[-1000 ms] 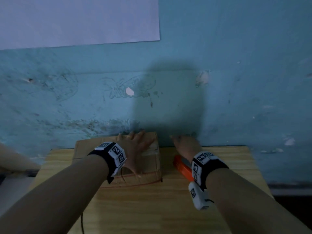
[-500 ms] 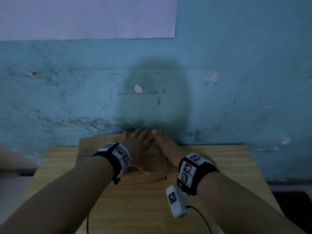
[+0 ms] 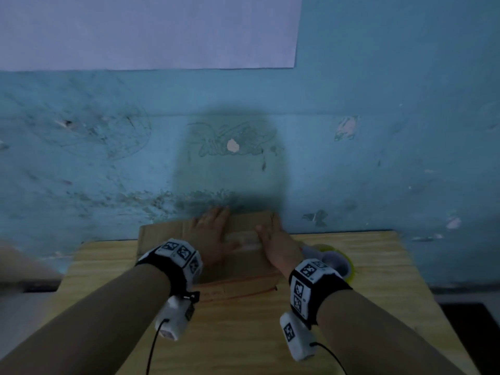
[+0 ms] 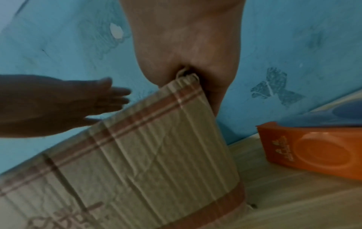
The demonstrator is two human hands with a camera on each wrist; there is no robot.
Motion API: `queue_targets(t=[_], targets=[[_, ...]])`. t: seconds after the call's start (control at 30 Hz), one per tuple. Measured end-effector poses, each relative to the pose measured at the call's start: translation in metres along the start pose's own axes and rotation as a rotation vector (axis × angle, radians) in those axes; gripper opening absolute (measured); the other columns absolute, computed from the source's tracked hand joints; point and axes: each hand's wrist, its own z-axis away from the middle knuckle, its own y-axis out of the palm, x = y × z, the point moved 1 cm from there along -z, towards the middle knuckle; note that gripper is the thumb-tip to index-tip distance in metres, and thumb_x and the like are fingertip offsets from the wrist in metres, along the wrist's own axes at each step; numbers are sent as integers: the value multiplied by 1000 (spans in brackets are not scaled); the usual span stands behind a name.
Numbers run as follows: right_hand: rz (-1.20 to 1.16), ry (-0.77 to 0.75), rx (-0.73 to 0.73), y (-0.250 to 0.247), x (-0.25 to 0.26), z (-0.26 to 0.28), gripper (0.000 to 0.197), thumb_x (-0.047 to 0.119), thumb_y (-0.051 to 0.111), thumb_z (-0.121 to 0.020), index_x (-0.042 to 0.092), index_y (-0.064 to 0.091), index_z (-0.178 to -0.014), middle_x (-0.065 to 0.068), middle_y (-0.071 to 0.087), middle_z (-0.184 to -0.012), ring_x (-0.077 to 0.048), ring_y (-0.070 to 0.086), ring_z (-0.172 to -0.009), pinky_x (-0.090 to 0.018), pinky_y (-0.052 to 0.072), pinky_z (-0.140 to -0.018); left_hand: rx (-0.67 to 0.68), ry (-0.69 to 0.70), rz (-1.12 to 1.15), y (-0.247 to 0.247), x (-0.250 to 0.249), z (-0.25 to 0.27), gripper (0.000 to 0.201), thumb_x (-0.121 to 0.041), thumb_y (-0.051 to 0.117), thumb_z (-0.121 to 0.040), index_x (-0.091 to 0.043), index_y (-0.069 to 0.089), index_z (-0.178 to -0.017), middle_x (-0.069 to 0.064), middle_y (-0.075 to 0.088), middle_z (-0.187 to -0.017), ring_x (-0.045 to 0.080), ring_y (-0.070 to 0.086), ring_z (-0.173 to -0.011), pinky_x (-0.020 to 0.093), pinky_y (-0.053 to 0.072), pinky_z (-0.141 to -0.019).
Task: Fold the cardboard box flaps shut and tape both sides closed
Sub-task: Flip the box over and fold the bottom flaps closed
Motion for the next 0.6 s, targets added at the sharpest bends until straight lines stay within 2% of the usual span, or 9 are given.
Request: queue_targets(t=[0.07, 0.17, 0.27, 0.33, 0.4, 0.43, 0.47, 0.53, 0.6], targets=[[-32, 14, 0, 1, -2, -3, 70, 45, 31, -100, 13, -1, -153, -19, 44, -145, -33, 47, -131, -36, 38, -107, -63, -247, 46, -3, 28, 9, 89, -69, 32, -86, -24, -4, -153, 4, -5, -163, 23, 0, -151, 51, 6, -120], [-76, 21, -12, 4, 1, -5, 69, 46, 32, -100, 14, 2, -154, -18, 39, -149, -34, 43, -133, -37, 34, -109, -122, -554, 192, -1, 60, 25, 88, -59, 40, -90, -20, -7, -153, 9, -8, -162, 30, -4, -150, 57, 11, -118], [-90, 12, -35, 6, 4, -3, 66, 46, 30, -100, 16, 5, -153, -16, 39, -149, -33, 44, -132, -36, 35, -107, -145, -722, 489, 4, 83, 33, 85, -44, 50, -93, -13, 0, -154, 20, 8, -159, 40, 16, -145, 49, 23, -116], [-92, 16, -51, 5, 5, -3, 63, 45, 26, -101, 14, 8, -153, -16, 38, -150, -33, 43, -133, -36, 34, -108, -109, -772, 619, 4, 99, 33, 62, -29, 45, -99, -4, 19, -149, 25, 33, -149, 40, 38, -135, 42, 37, -103], [-84, 46, -70, 6, 6, -3, 62, 43, 24, -102, 9, 12, -152, -16, 34, -152, -32, 38, -137, -34, 31, -109, -10, -729, 624, -3, 106, 33, 33, -17, 30, -104, 0, 49, -125, 21, 55, -125, 34, 49, -128, 32, 43, -90], [-73, 70, -73, 6, 7, -3, 62, 42, 24, -102, 6, 13, -152, -16, 31, -154, -32, 36, -138, -33, 30, -110, 20, -732, 613, -2, 111, 33, 34, -15, 26, -105, 0, 55, -115, 19, 58, -118, 32, 51, -126, 29, 45, -84], [-58, 89, -73, 7, 9, -4, 62, 41, 24, -102, 4, 14, -151, -16, 30, -154, -32, 34, -139, -33, 30, -110, 57, -699, 626, 0, 115, 32, 37, -17, 26, -105, 1, 56, -118, 20, 59, -122, 33, 51, -126, 25, 45, -75], [-20, 143, -67, 8, 13, -4, 62, 40, 24, -103, -1, 18, -149, -19, 32, -152, -34, 37, -137, -35, 33, -108, 50, -635, 709, 1, 121, 35, 46, -26, 30, -104, 5, 50, -132, 25, 52, -136, 36, 48, -129, 16, 34, -59], [13, 192, -55, 7, 16, -6, 58, 39, 23, -103, -5, 31, -140, -25, 44, -140, -37, 48, -125, -37, 40, -97, 39, -620, 793, 6, 129, 30, 52, -32, 31, -104, 6, 47, -135, 25, 48, -141, 37, 45, -131, 18, 32, -58]])
